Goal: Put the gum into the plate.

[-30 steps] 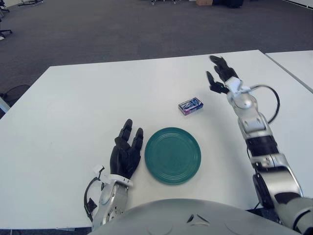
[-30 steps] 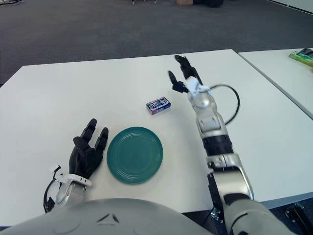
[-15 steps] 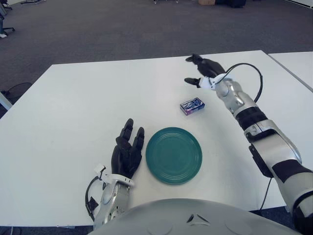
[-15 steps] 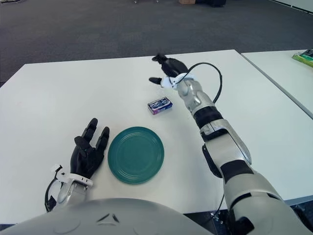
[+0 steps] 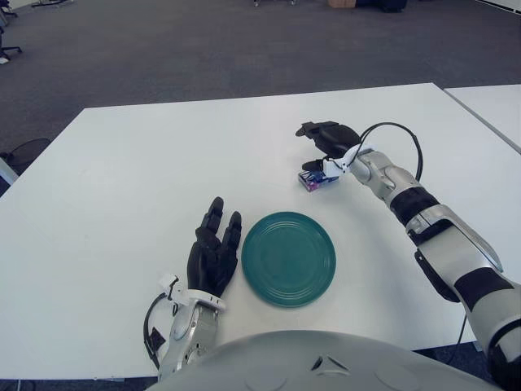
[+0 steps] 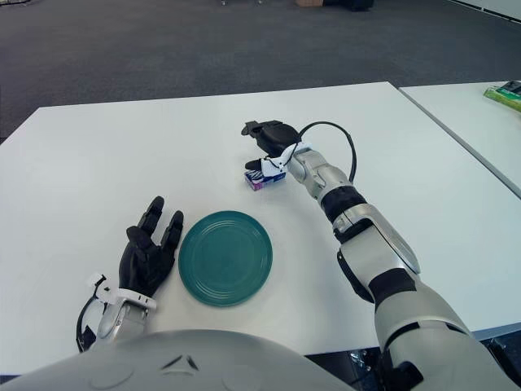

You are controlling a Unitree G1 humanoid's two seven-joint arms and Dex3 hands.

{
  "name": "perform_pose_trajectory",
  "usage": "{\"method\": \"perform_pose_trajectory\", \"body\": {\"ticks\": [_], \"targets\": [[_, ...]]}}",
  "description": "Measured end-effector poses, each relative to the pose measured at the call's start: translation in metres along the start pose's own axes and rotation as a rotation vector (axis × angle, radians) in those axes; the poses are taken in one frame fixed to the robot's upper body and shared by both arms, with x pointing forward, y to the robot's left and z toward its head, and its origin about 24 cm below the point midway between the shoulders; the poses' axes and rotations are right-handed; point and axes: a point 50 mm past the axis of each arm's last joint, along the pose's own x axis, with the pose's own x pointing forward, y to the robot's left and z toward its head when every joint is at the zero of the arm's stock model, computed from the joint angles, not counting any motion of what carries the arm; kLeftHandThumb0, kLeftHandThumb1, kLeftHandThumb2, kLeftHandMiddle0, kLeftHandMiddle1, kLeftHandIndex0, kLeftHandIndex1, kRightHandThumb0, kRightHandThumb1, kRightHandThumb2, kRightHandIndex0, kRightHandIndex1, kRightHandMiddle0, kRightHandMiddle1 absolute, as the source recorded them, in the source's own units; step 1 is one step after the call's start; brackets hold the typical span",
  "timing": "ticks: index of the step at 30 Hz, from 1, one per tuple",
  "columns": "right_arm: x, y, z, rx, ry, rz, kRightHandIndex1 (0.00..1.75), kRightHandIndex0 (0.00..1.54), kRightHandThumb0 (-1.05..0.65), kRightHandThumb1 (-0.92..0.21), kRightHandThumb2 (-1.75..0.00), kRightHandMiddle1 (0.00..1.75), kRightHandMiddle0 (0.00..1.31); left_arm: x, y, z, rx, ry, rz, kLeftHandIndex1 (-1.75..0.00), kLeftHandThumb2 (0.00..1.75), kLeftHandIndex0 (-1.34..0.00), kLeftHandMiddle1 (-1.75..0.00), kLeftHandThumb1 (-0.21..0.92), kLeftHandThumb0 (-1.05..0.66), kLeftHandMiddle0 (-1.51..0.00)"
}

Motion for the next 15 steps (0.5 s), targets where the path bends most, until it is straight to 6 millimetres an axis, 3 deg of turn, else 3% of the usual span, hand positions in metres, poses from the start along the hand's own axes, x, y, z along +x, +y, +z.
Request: {"method": "perform_pose_trajectory", "body": {"ticks": [7, 15], "targets": [[-0.02, 0.041, -0.001, 0.005, 0.008, 0.117, 0.0, 0.31, -0.77, -0.92, -0.51, 0.66, 0.0, 0.0, 0.0, 0.0, -0.004, -0.002, 0.0, -0.12, 0.98, 0.0, 0.0, 0.92, -1.05, -0.02], [-0.031, 0.044, -0.004, -0.004, 0.006, 0.112, 0.01, 0.32, -0.73, -0.92, -0.52, 0.61, 0.0, 0.0, 0.0, -0.001, -0.012, 0.005, -0.002, -0.11, 0.99, 0.0, 0.0, 0.92, -1.05, -0.02]]}}
